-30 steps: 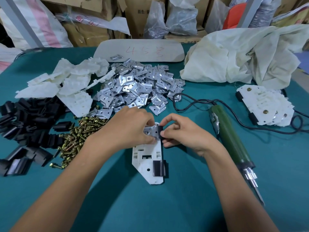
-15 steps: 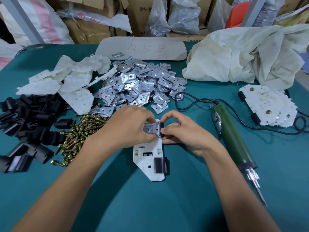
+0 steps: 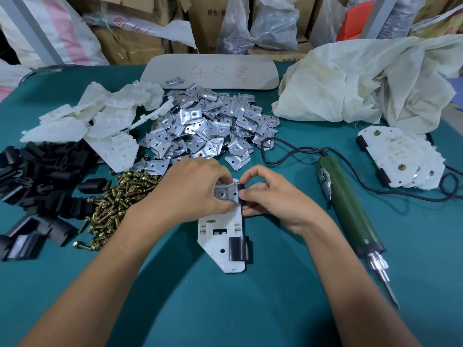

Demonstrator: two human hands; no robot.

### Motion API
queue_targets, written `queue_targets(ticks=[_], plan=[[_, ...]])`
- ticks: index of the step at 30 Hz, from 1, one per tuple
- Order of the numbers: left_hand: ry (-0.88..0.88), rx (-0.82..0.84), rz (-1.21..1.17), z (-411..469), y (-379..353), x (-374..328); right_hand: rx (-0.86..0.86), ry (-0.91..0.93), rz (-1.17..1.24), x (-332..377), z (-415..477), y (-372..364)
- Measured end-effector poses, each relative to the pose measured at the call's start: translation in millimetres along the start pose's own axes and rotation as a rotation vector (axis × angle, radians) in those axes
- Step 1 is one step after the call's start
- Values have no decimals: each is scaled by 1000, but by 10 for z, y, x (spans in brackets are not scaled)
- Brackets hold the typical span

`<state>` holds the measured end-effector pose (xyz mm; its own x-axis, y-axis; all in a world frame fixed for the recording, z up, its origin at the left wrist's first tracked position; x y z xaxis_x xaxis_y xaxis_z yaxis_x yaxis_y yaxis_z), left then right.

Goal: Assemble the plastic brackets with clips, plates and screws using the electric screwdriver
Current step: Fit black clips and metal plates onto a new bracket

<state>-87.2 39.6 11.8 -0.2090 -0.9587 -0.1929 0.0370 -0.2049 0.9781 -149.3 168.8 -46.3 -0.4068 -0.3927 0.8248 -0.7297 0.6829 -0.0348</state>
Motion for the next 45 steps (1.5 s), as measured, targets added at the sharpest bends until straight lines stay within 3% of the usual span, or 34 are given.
queue_targets(ticks=[4,9,14,45], plan=[[-5,-143,-116,-74,-79,17,-112,63,54,38,17,47],[315,-423,-789,-370,-392,179,-100,153,240,126,-7,142],[258,-400,-1070,-371,-513,104,-20,219,301,185,-47,109],[240,-420,-1139,-420,-499,124,-60,275,302,155,-19,21]])
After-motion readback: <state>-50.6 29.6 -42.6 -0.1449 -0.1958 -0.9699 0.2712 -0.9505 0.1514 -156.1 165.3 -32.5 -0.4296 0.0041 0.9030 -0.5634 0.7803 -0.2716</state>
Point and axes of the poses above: each hand's wrist, its own z-axis towards the middle knuckle, its own y-axis out of the back of the hand, x = y × z, the point moved 7 cm from there along z, towards the middle knuckle, and after that the axes turned 14 degrees about -y, right-handed, at the moved point
